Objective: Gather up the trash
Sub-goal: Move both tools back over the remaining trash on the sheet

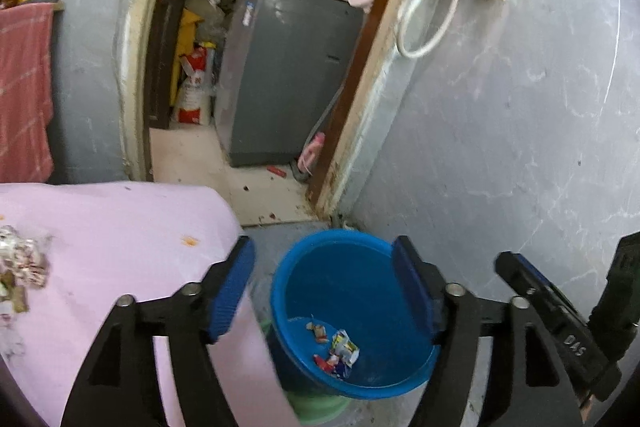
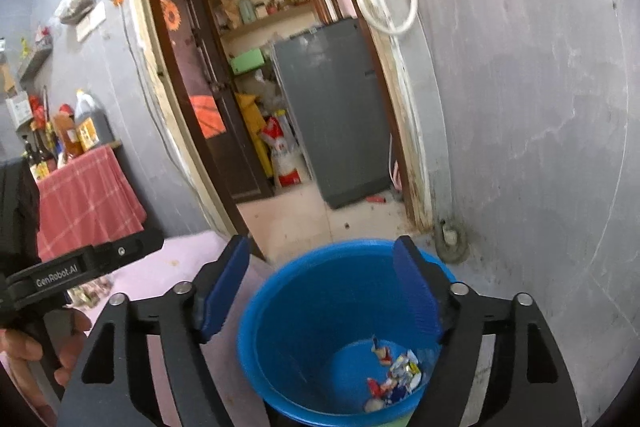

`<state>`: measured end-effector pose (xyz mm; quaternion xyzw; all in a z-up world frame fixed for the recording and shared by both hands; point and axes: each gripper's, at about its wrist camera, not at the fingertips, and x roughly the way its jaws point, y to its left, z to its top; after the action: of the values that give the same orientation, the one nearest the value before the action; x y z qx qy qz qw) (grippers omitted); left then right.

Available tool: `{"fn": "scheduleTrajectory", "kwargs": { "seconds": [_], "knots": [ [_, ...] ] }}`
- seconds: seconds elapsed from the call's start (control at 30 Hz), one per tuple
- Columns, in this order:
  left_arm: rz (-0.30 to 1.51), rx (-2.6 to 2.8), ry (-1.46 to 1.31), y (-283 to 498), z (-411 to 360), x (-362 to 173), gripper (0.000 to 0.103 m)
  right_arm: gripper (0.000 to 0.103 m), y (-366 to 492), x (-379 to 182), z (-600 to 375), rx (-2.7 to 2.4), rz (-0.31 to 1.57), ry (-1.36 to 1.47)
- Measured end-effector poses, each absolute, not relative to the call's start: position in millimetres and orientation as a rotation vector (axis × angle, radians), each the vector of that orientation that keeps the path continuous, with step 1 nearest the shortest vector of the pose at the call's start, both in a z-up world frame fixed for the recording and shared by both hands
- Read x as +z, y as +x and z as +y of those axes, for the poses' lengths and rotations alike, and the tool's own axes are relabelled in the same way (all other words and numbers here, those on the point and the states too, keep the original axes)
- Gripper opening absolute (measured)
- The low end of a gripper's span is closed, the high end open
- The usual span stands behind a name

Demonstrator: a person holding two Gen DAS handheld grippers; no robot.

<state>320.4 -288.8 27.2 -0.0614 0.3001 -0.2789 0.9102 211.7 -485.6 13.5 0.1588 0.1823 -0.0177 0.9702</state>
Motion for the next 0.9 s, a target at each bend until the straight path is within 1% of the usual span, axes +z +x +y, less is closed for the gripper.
{"fn": "scheduleTrajectory", "kwargs": {
  "seconds": [0.03, 0.1, 0.13, 0.17, 0.2, 0.3, 0.43, 0.63, 0.9],
  "knots": [
    [0.599, -0.562, -0.138, 317.6, -280.9, 32.0, 0.083, 0.083, 209.7, 18.2, -483.3, -0.034, 0.356, 0.315],
    [0.564, -0.540, -0.149, 311.7, -266.5, 41.0, 0.090, 0.093, 204.3, 29.9, -476.5, -0.033, 0.324, 0.296],
    [0.546, -0.534, -0.153, 308.5, -259.8, 45.1, 0.092, 0.096, 202.3, 34.8, -473.0, -0.029, 0.313, 0.286],
    [0.527, -0.526, -0.156, 304.0, -252.2, 49.4, 0.094, 0.101, 199.7, 40.3, -468.4, -0.020, 0.299, 0.279],
    [0.507, -0.515, -0.158, 299.2, -243.5, 54.4, 0.097, 0.103, 197.3, 44.7, -464.3, -0.014, 0.285, 0.274],
    [0.440, -0.486, -0.165, 284.8, -217.7, 68.8, 0.100, 0.103, 191.8, 59.8, -448.5, 0.008, 0.250, 0.253],
    [0.387, -0.457, -0.162, 266.4, -188.4, 81.5, 0.101, 0.103, 186.9, 72.9, -425.7, 0.036, 0.219, 0.232],
    [0.349, -0.385, -0.135, 245.5, -148.9, 90.7, 0.101, 0.103, 182.8, 87.9, -383.6, 0.101, 0.180, 0.215],
    [0.338, -0.253, -0.128, 221.7, -80.6, 87.7, 0.101, 0.103, 183.3, 90.8, -322.6, 0.192, 0.139, 0.204]
  ]
}}
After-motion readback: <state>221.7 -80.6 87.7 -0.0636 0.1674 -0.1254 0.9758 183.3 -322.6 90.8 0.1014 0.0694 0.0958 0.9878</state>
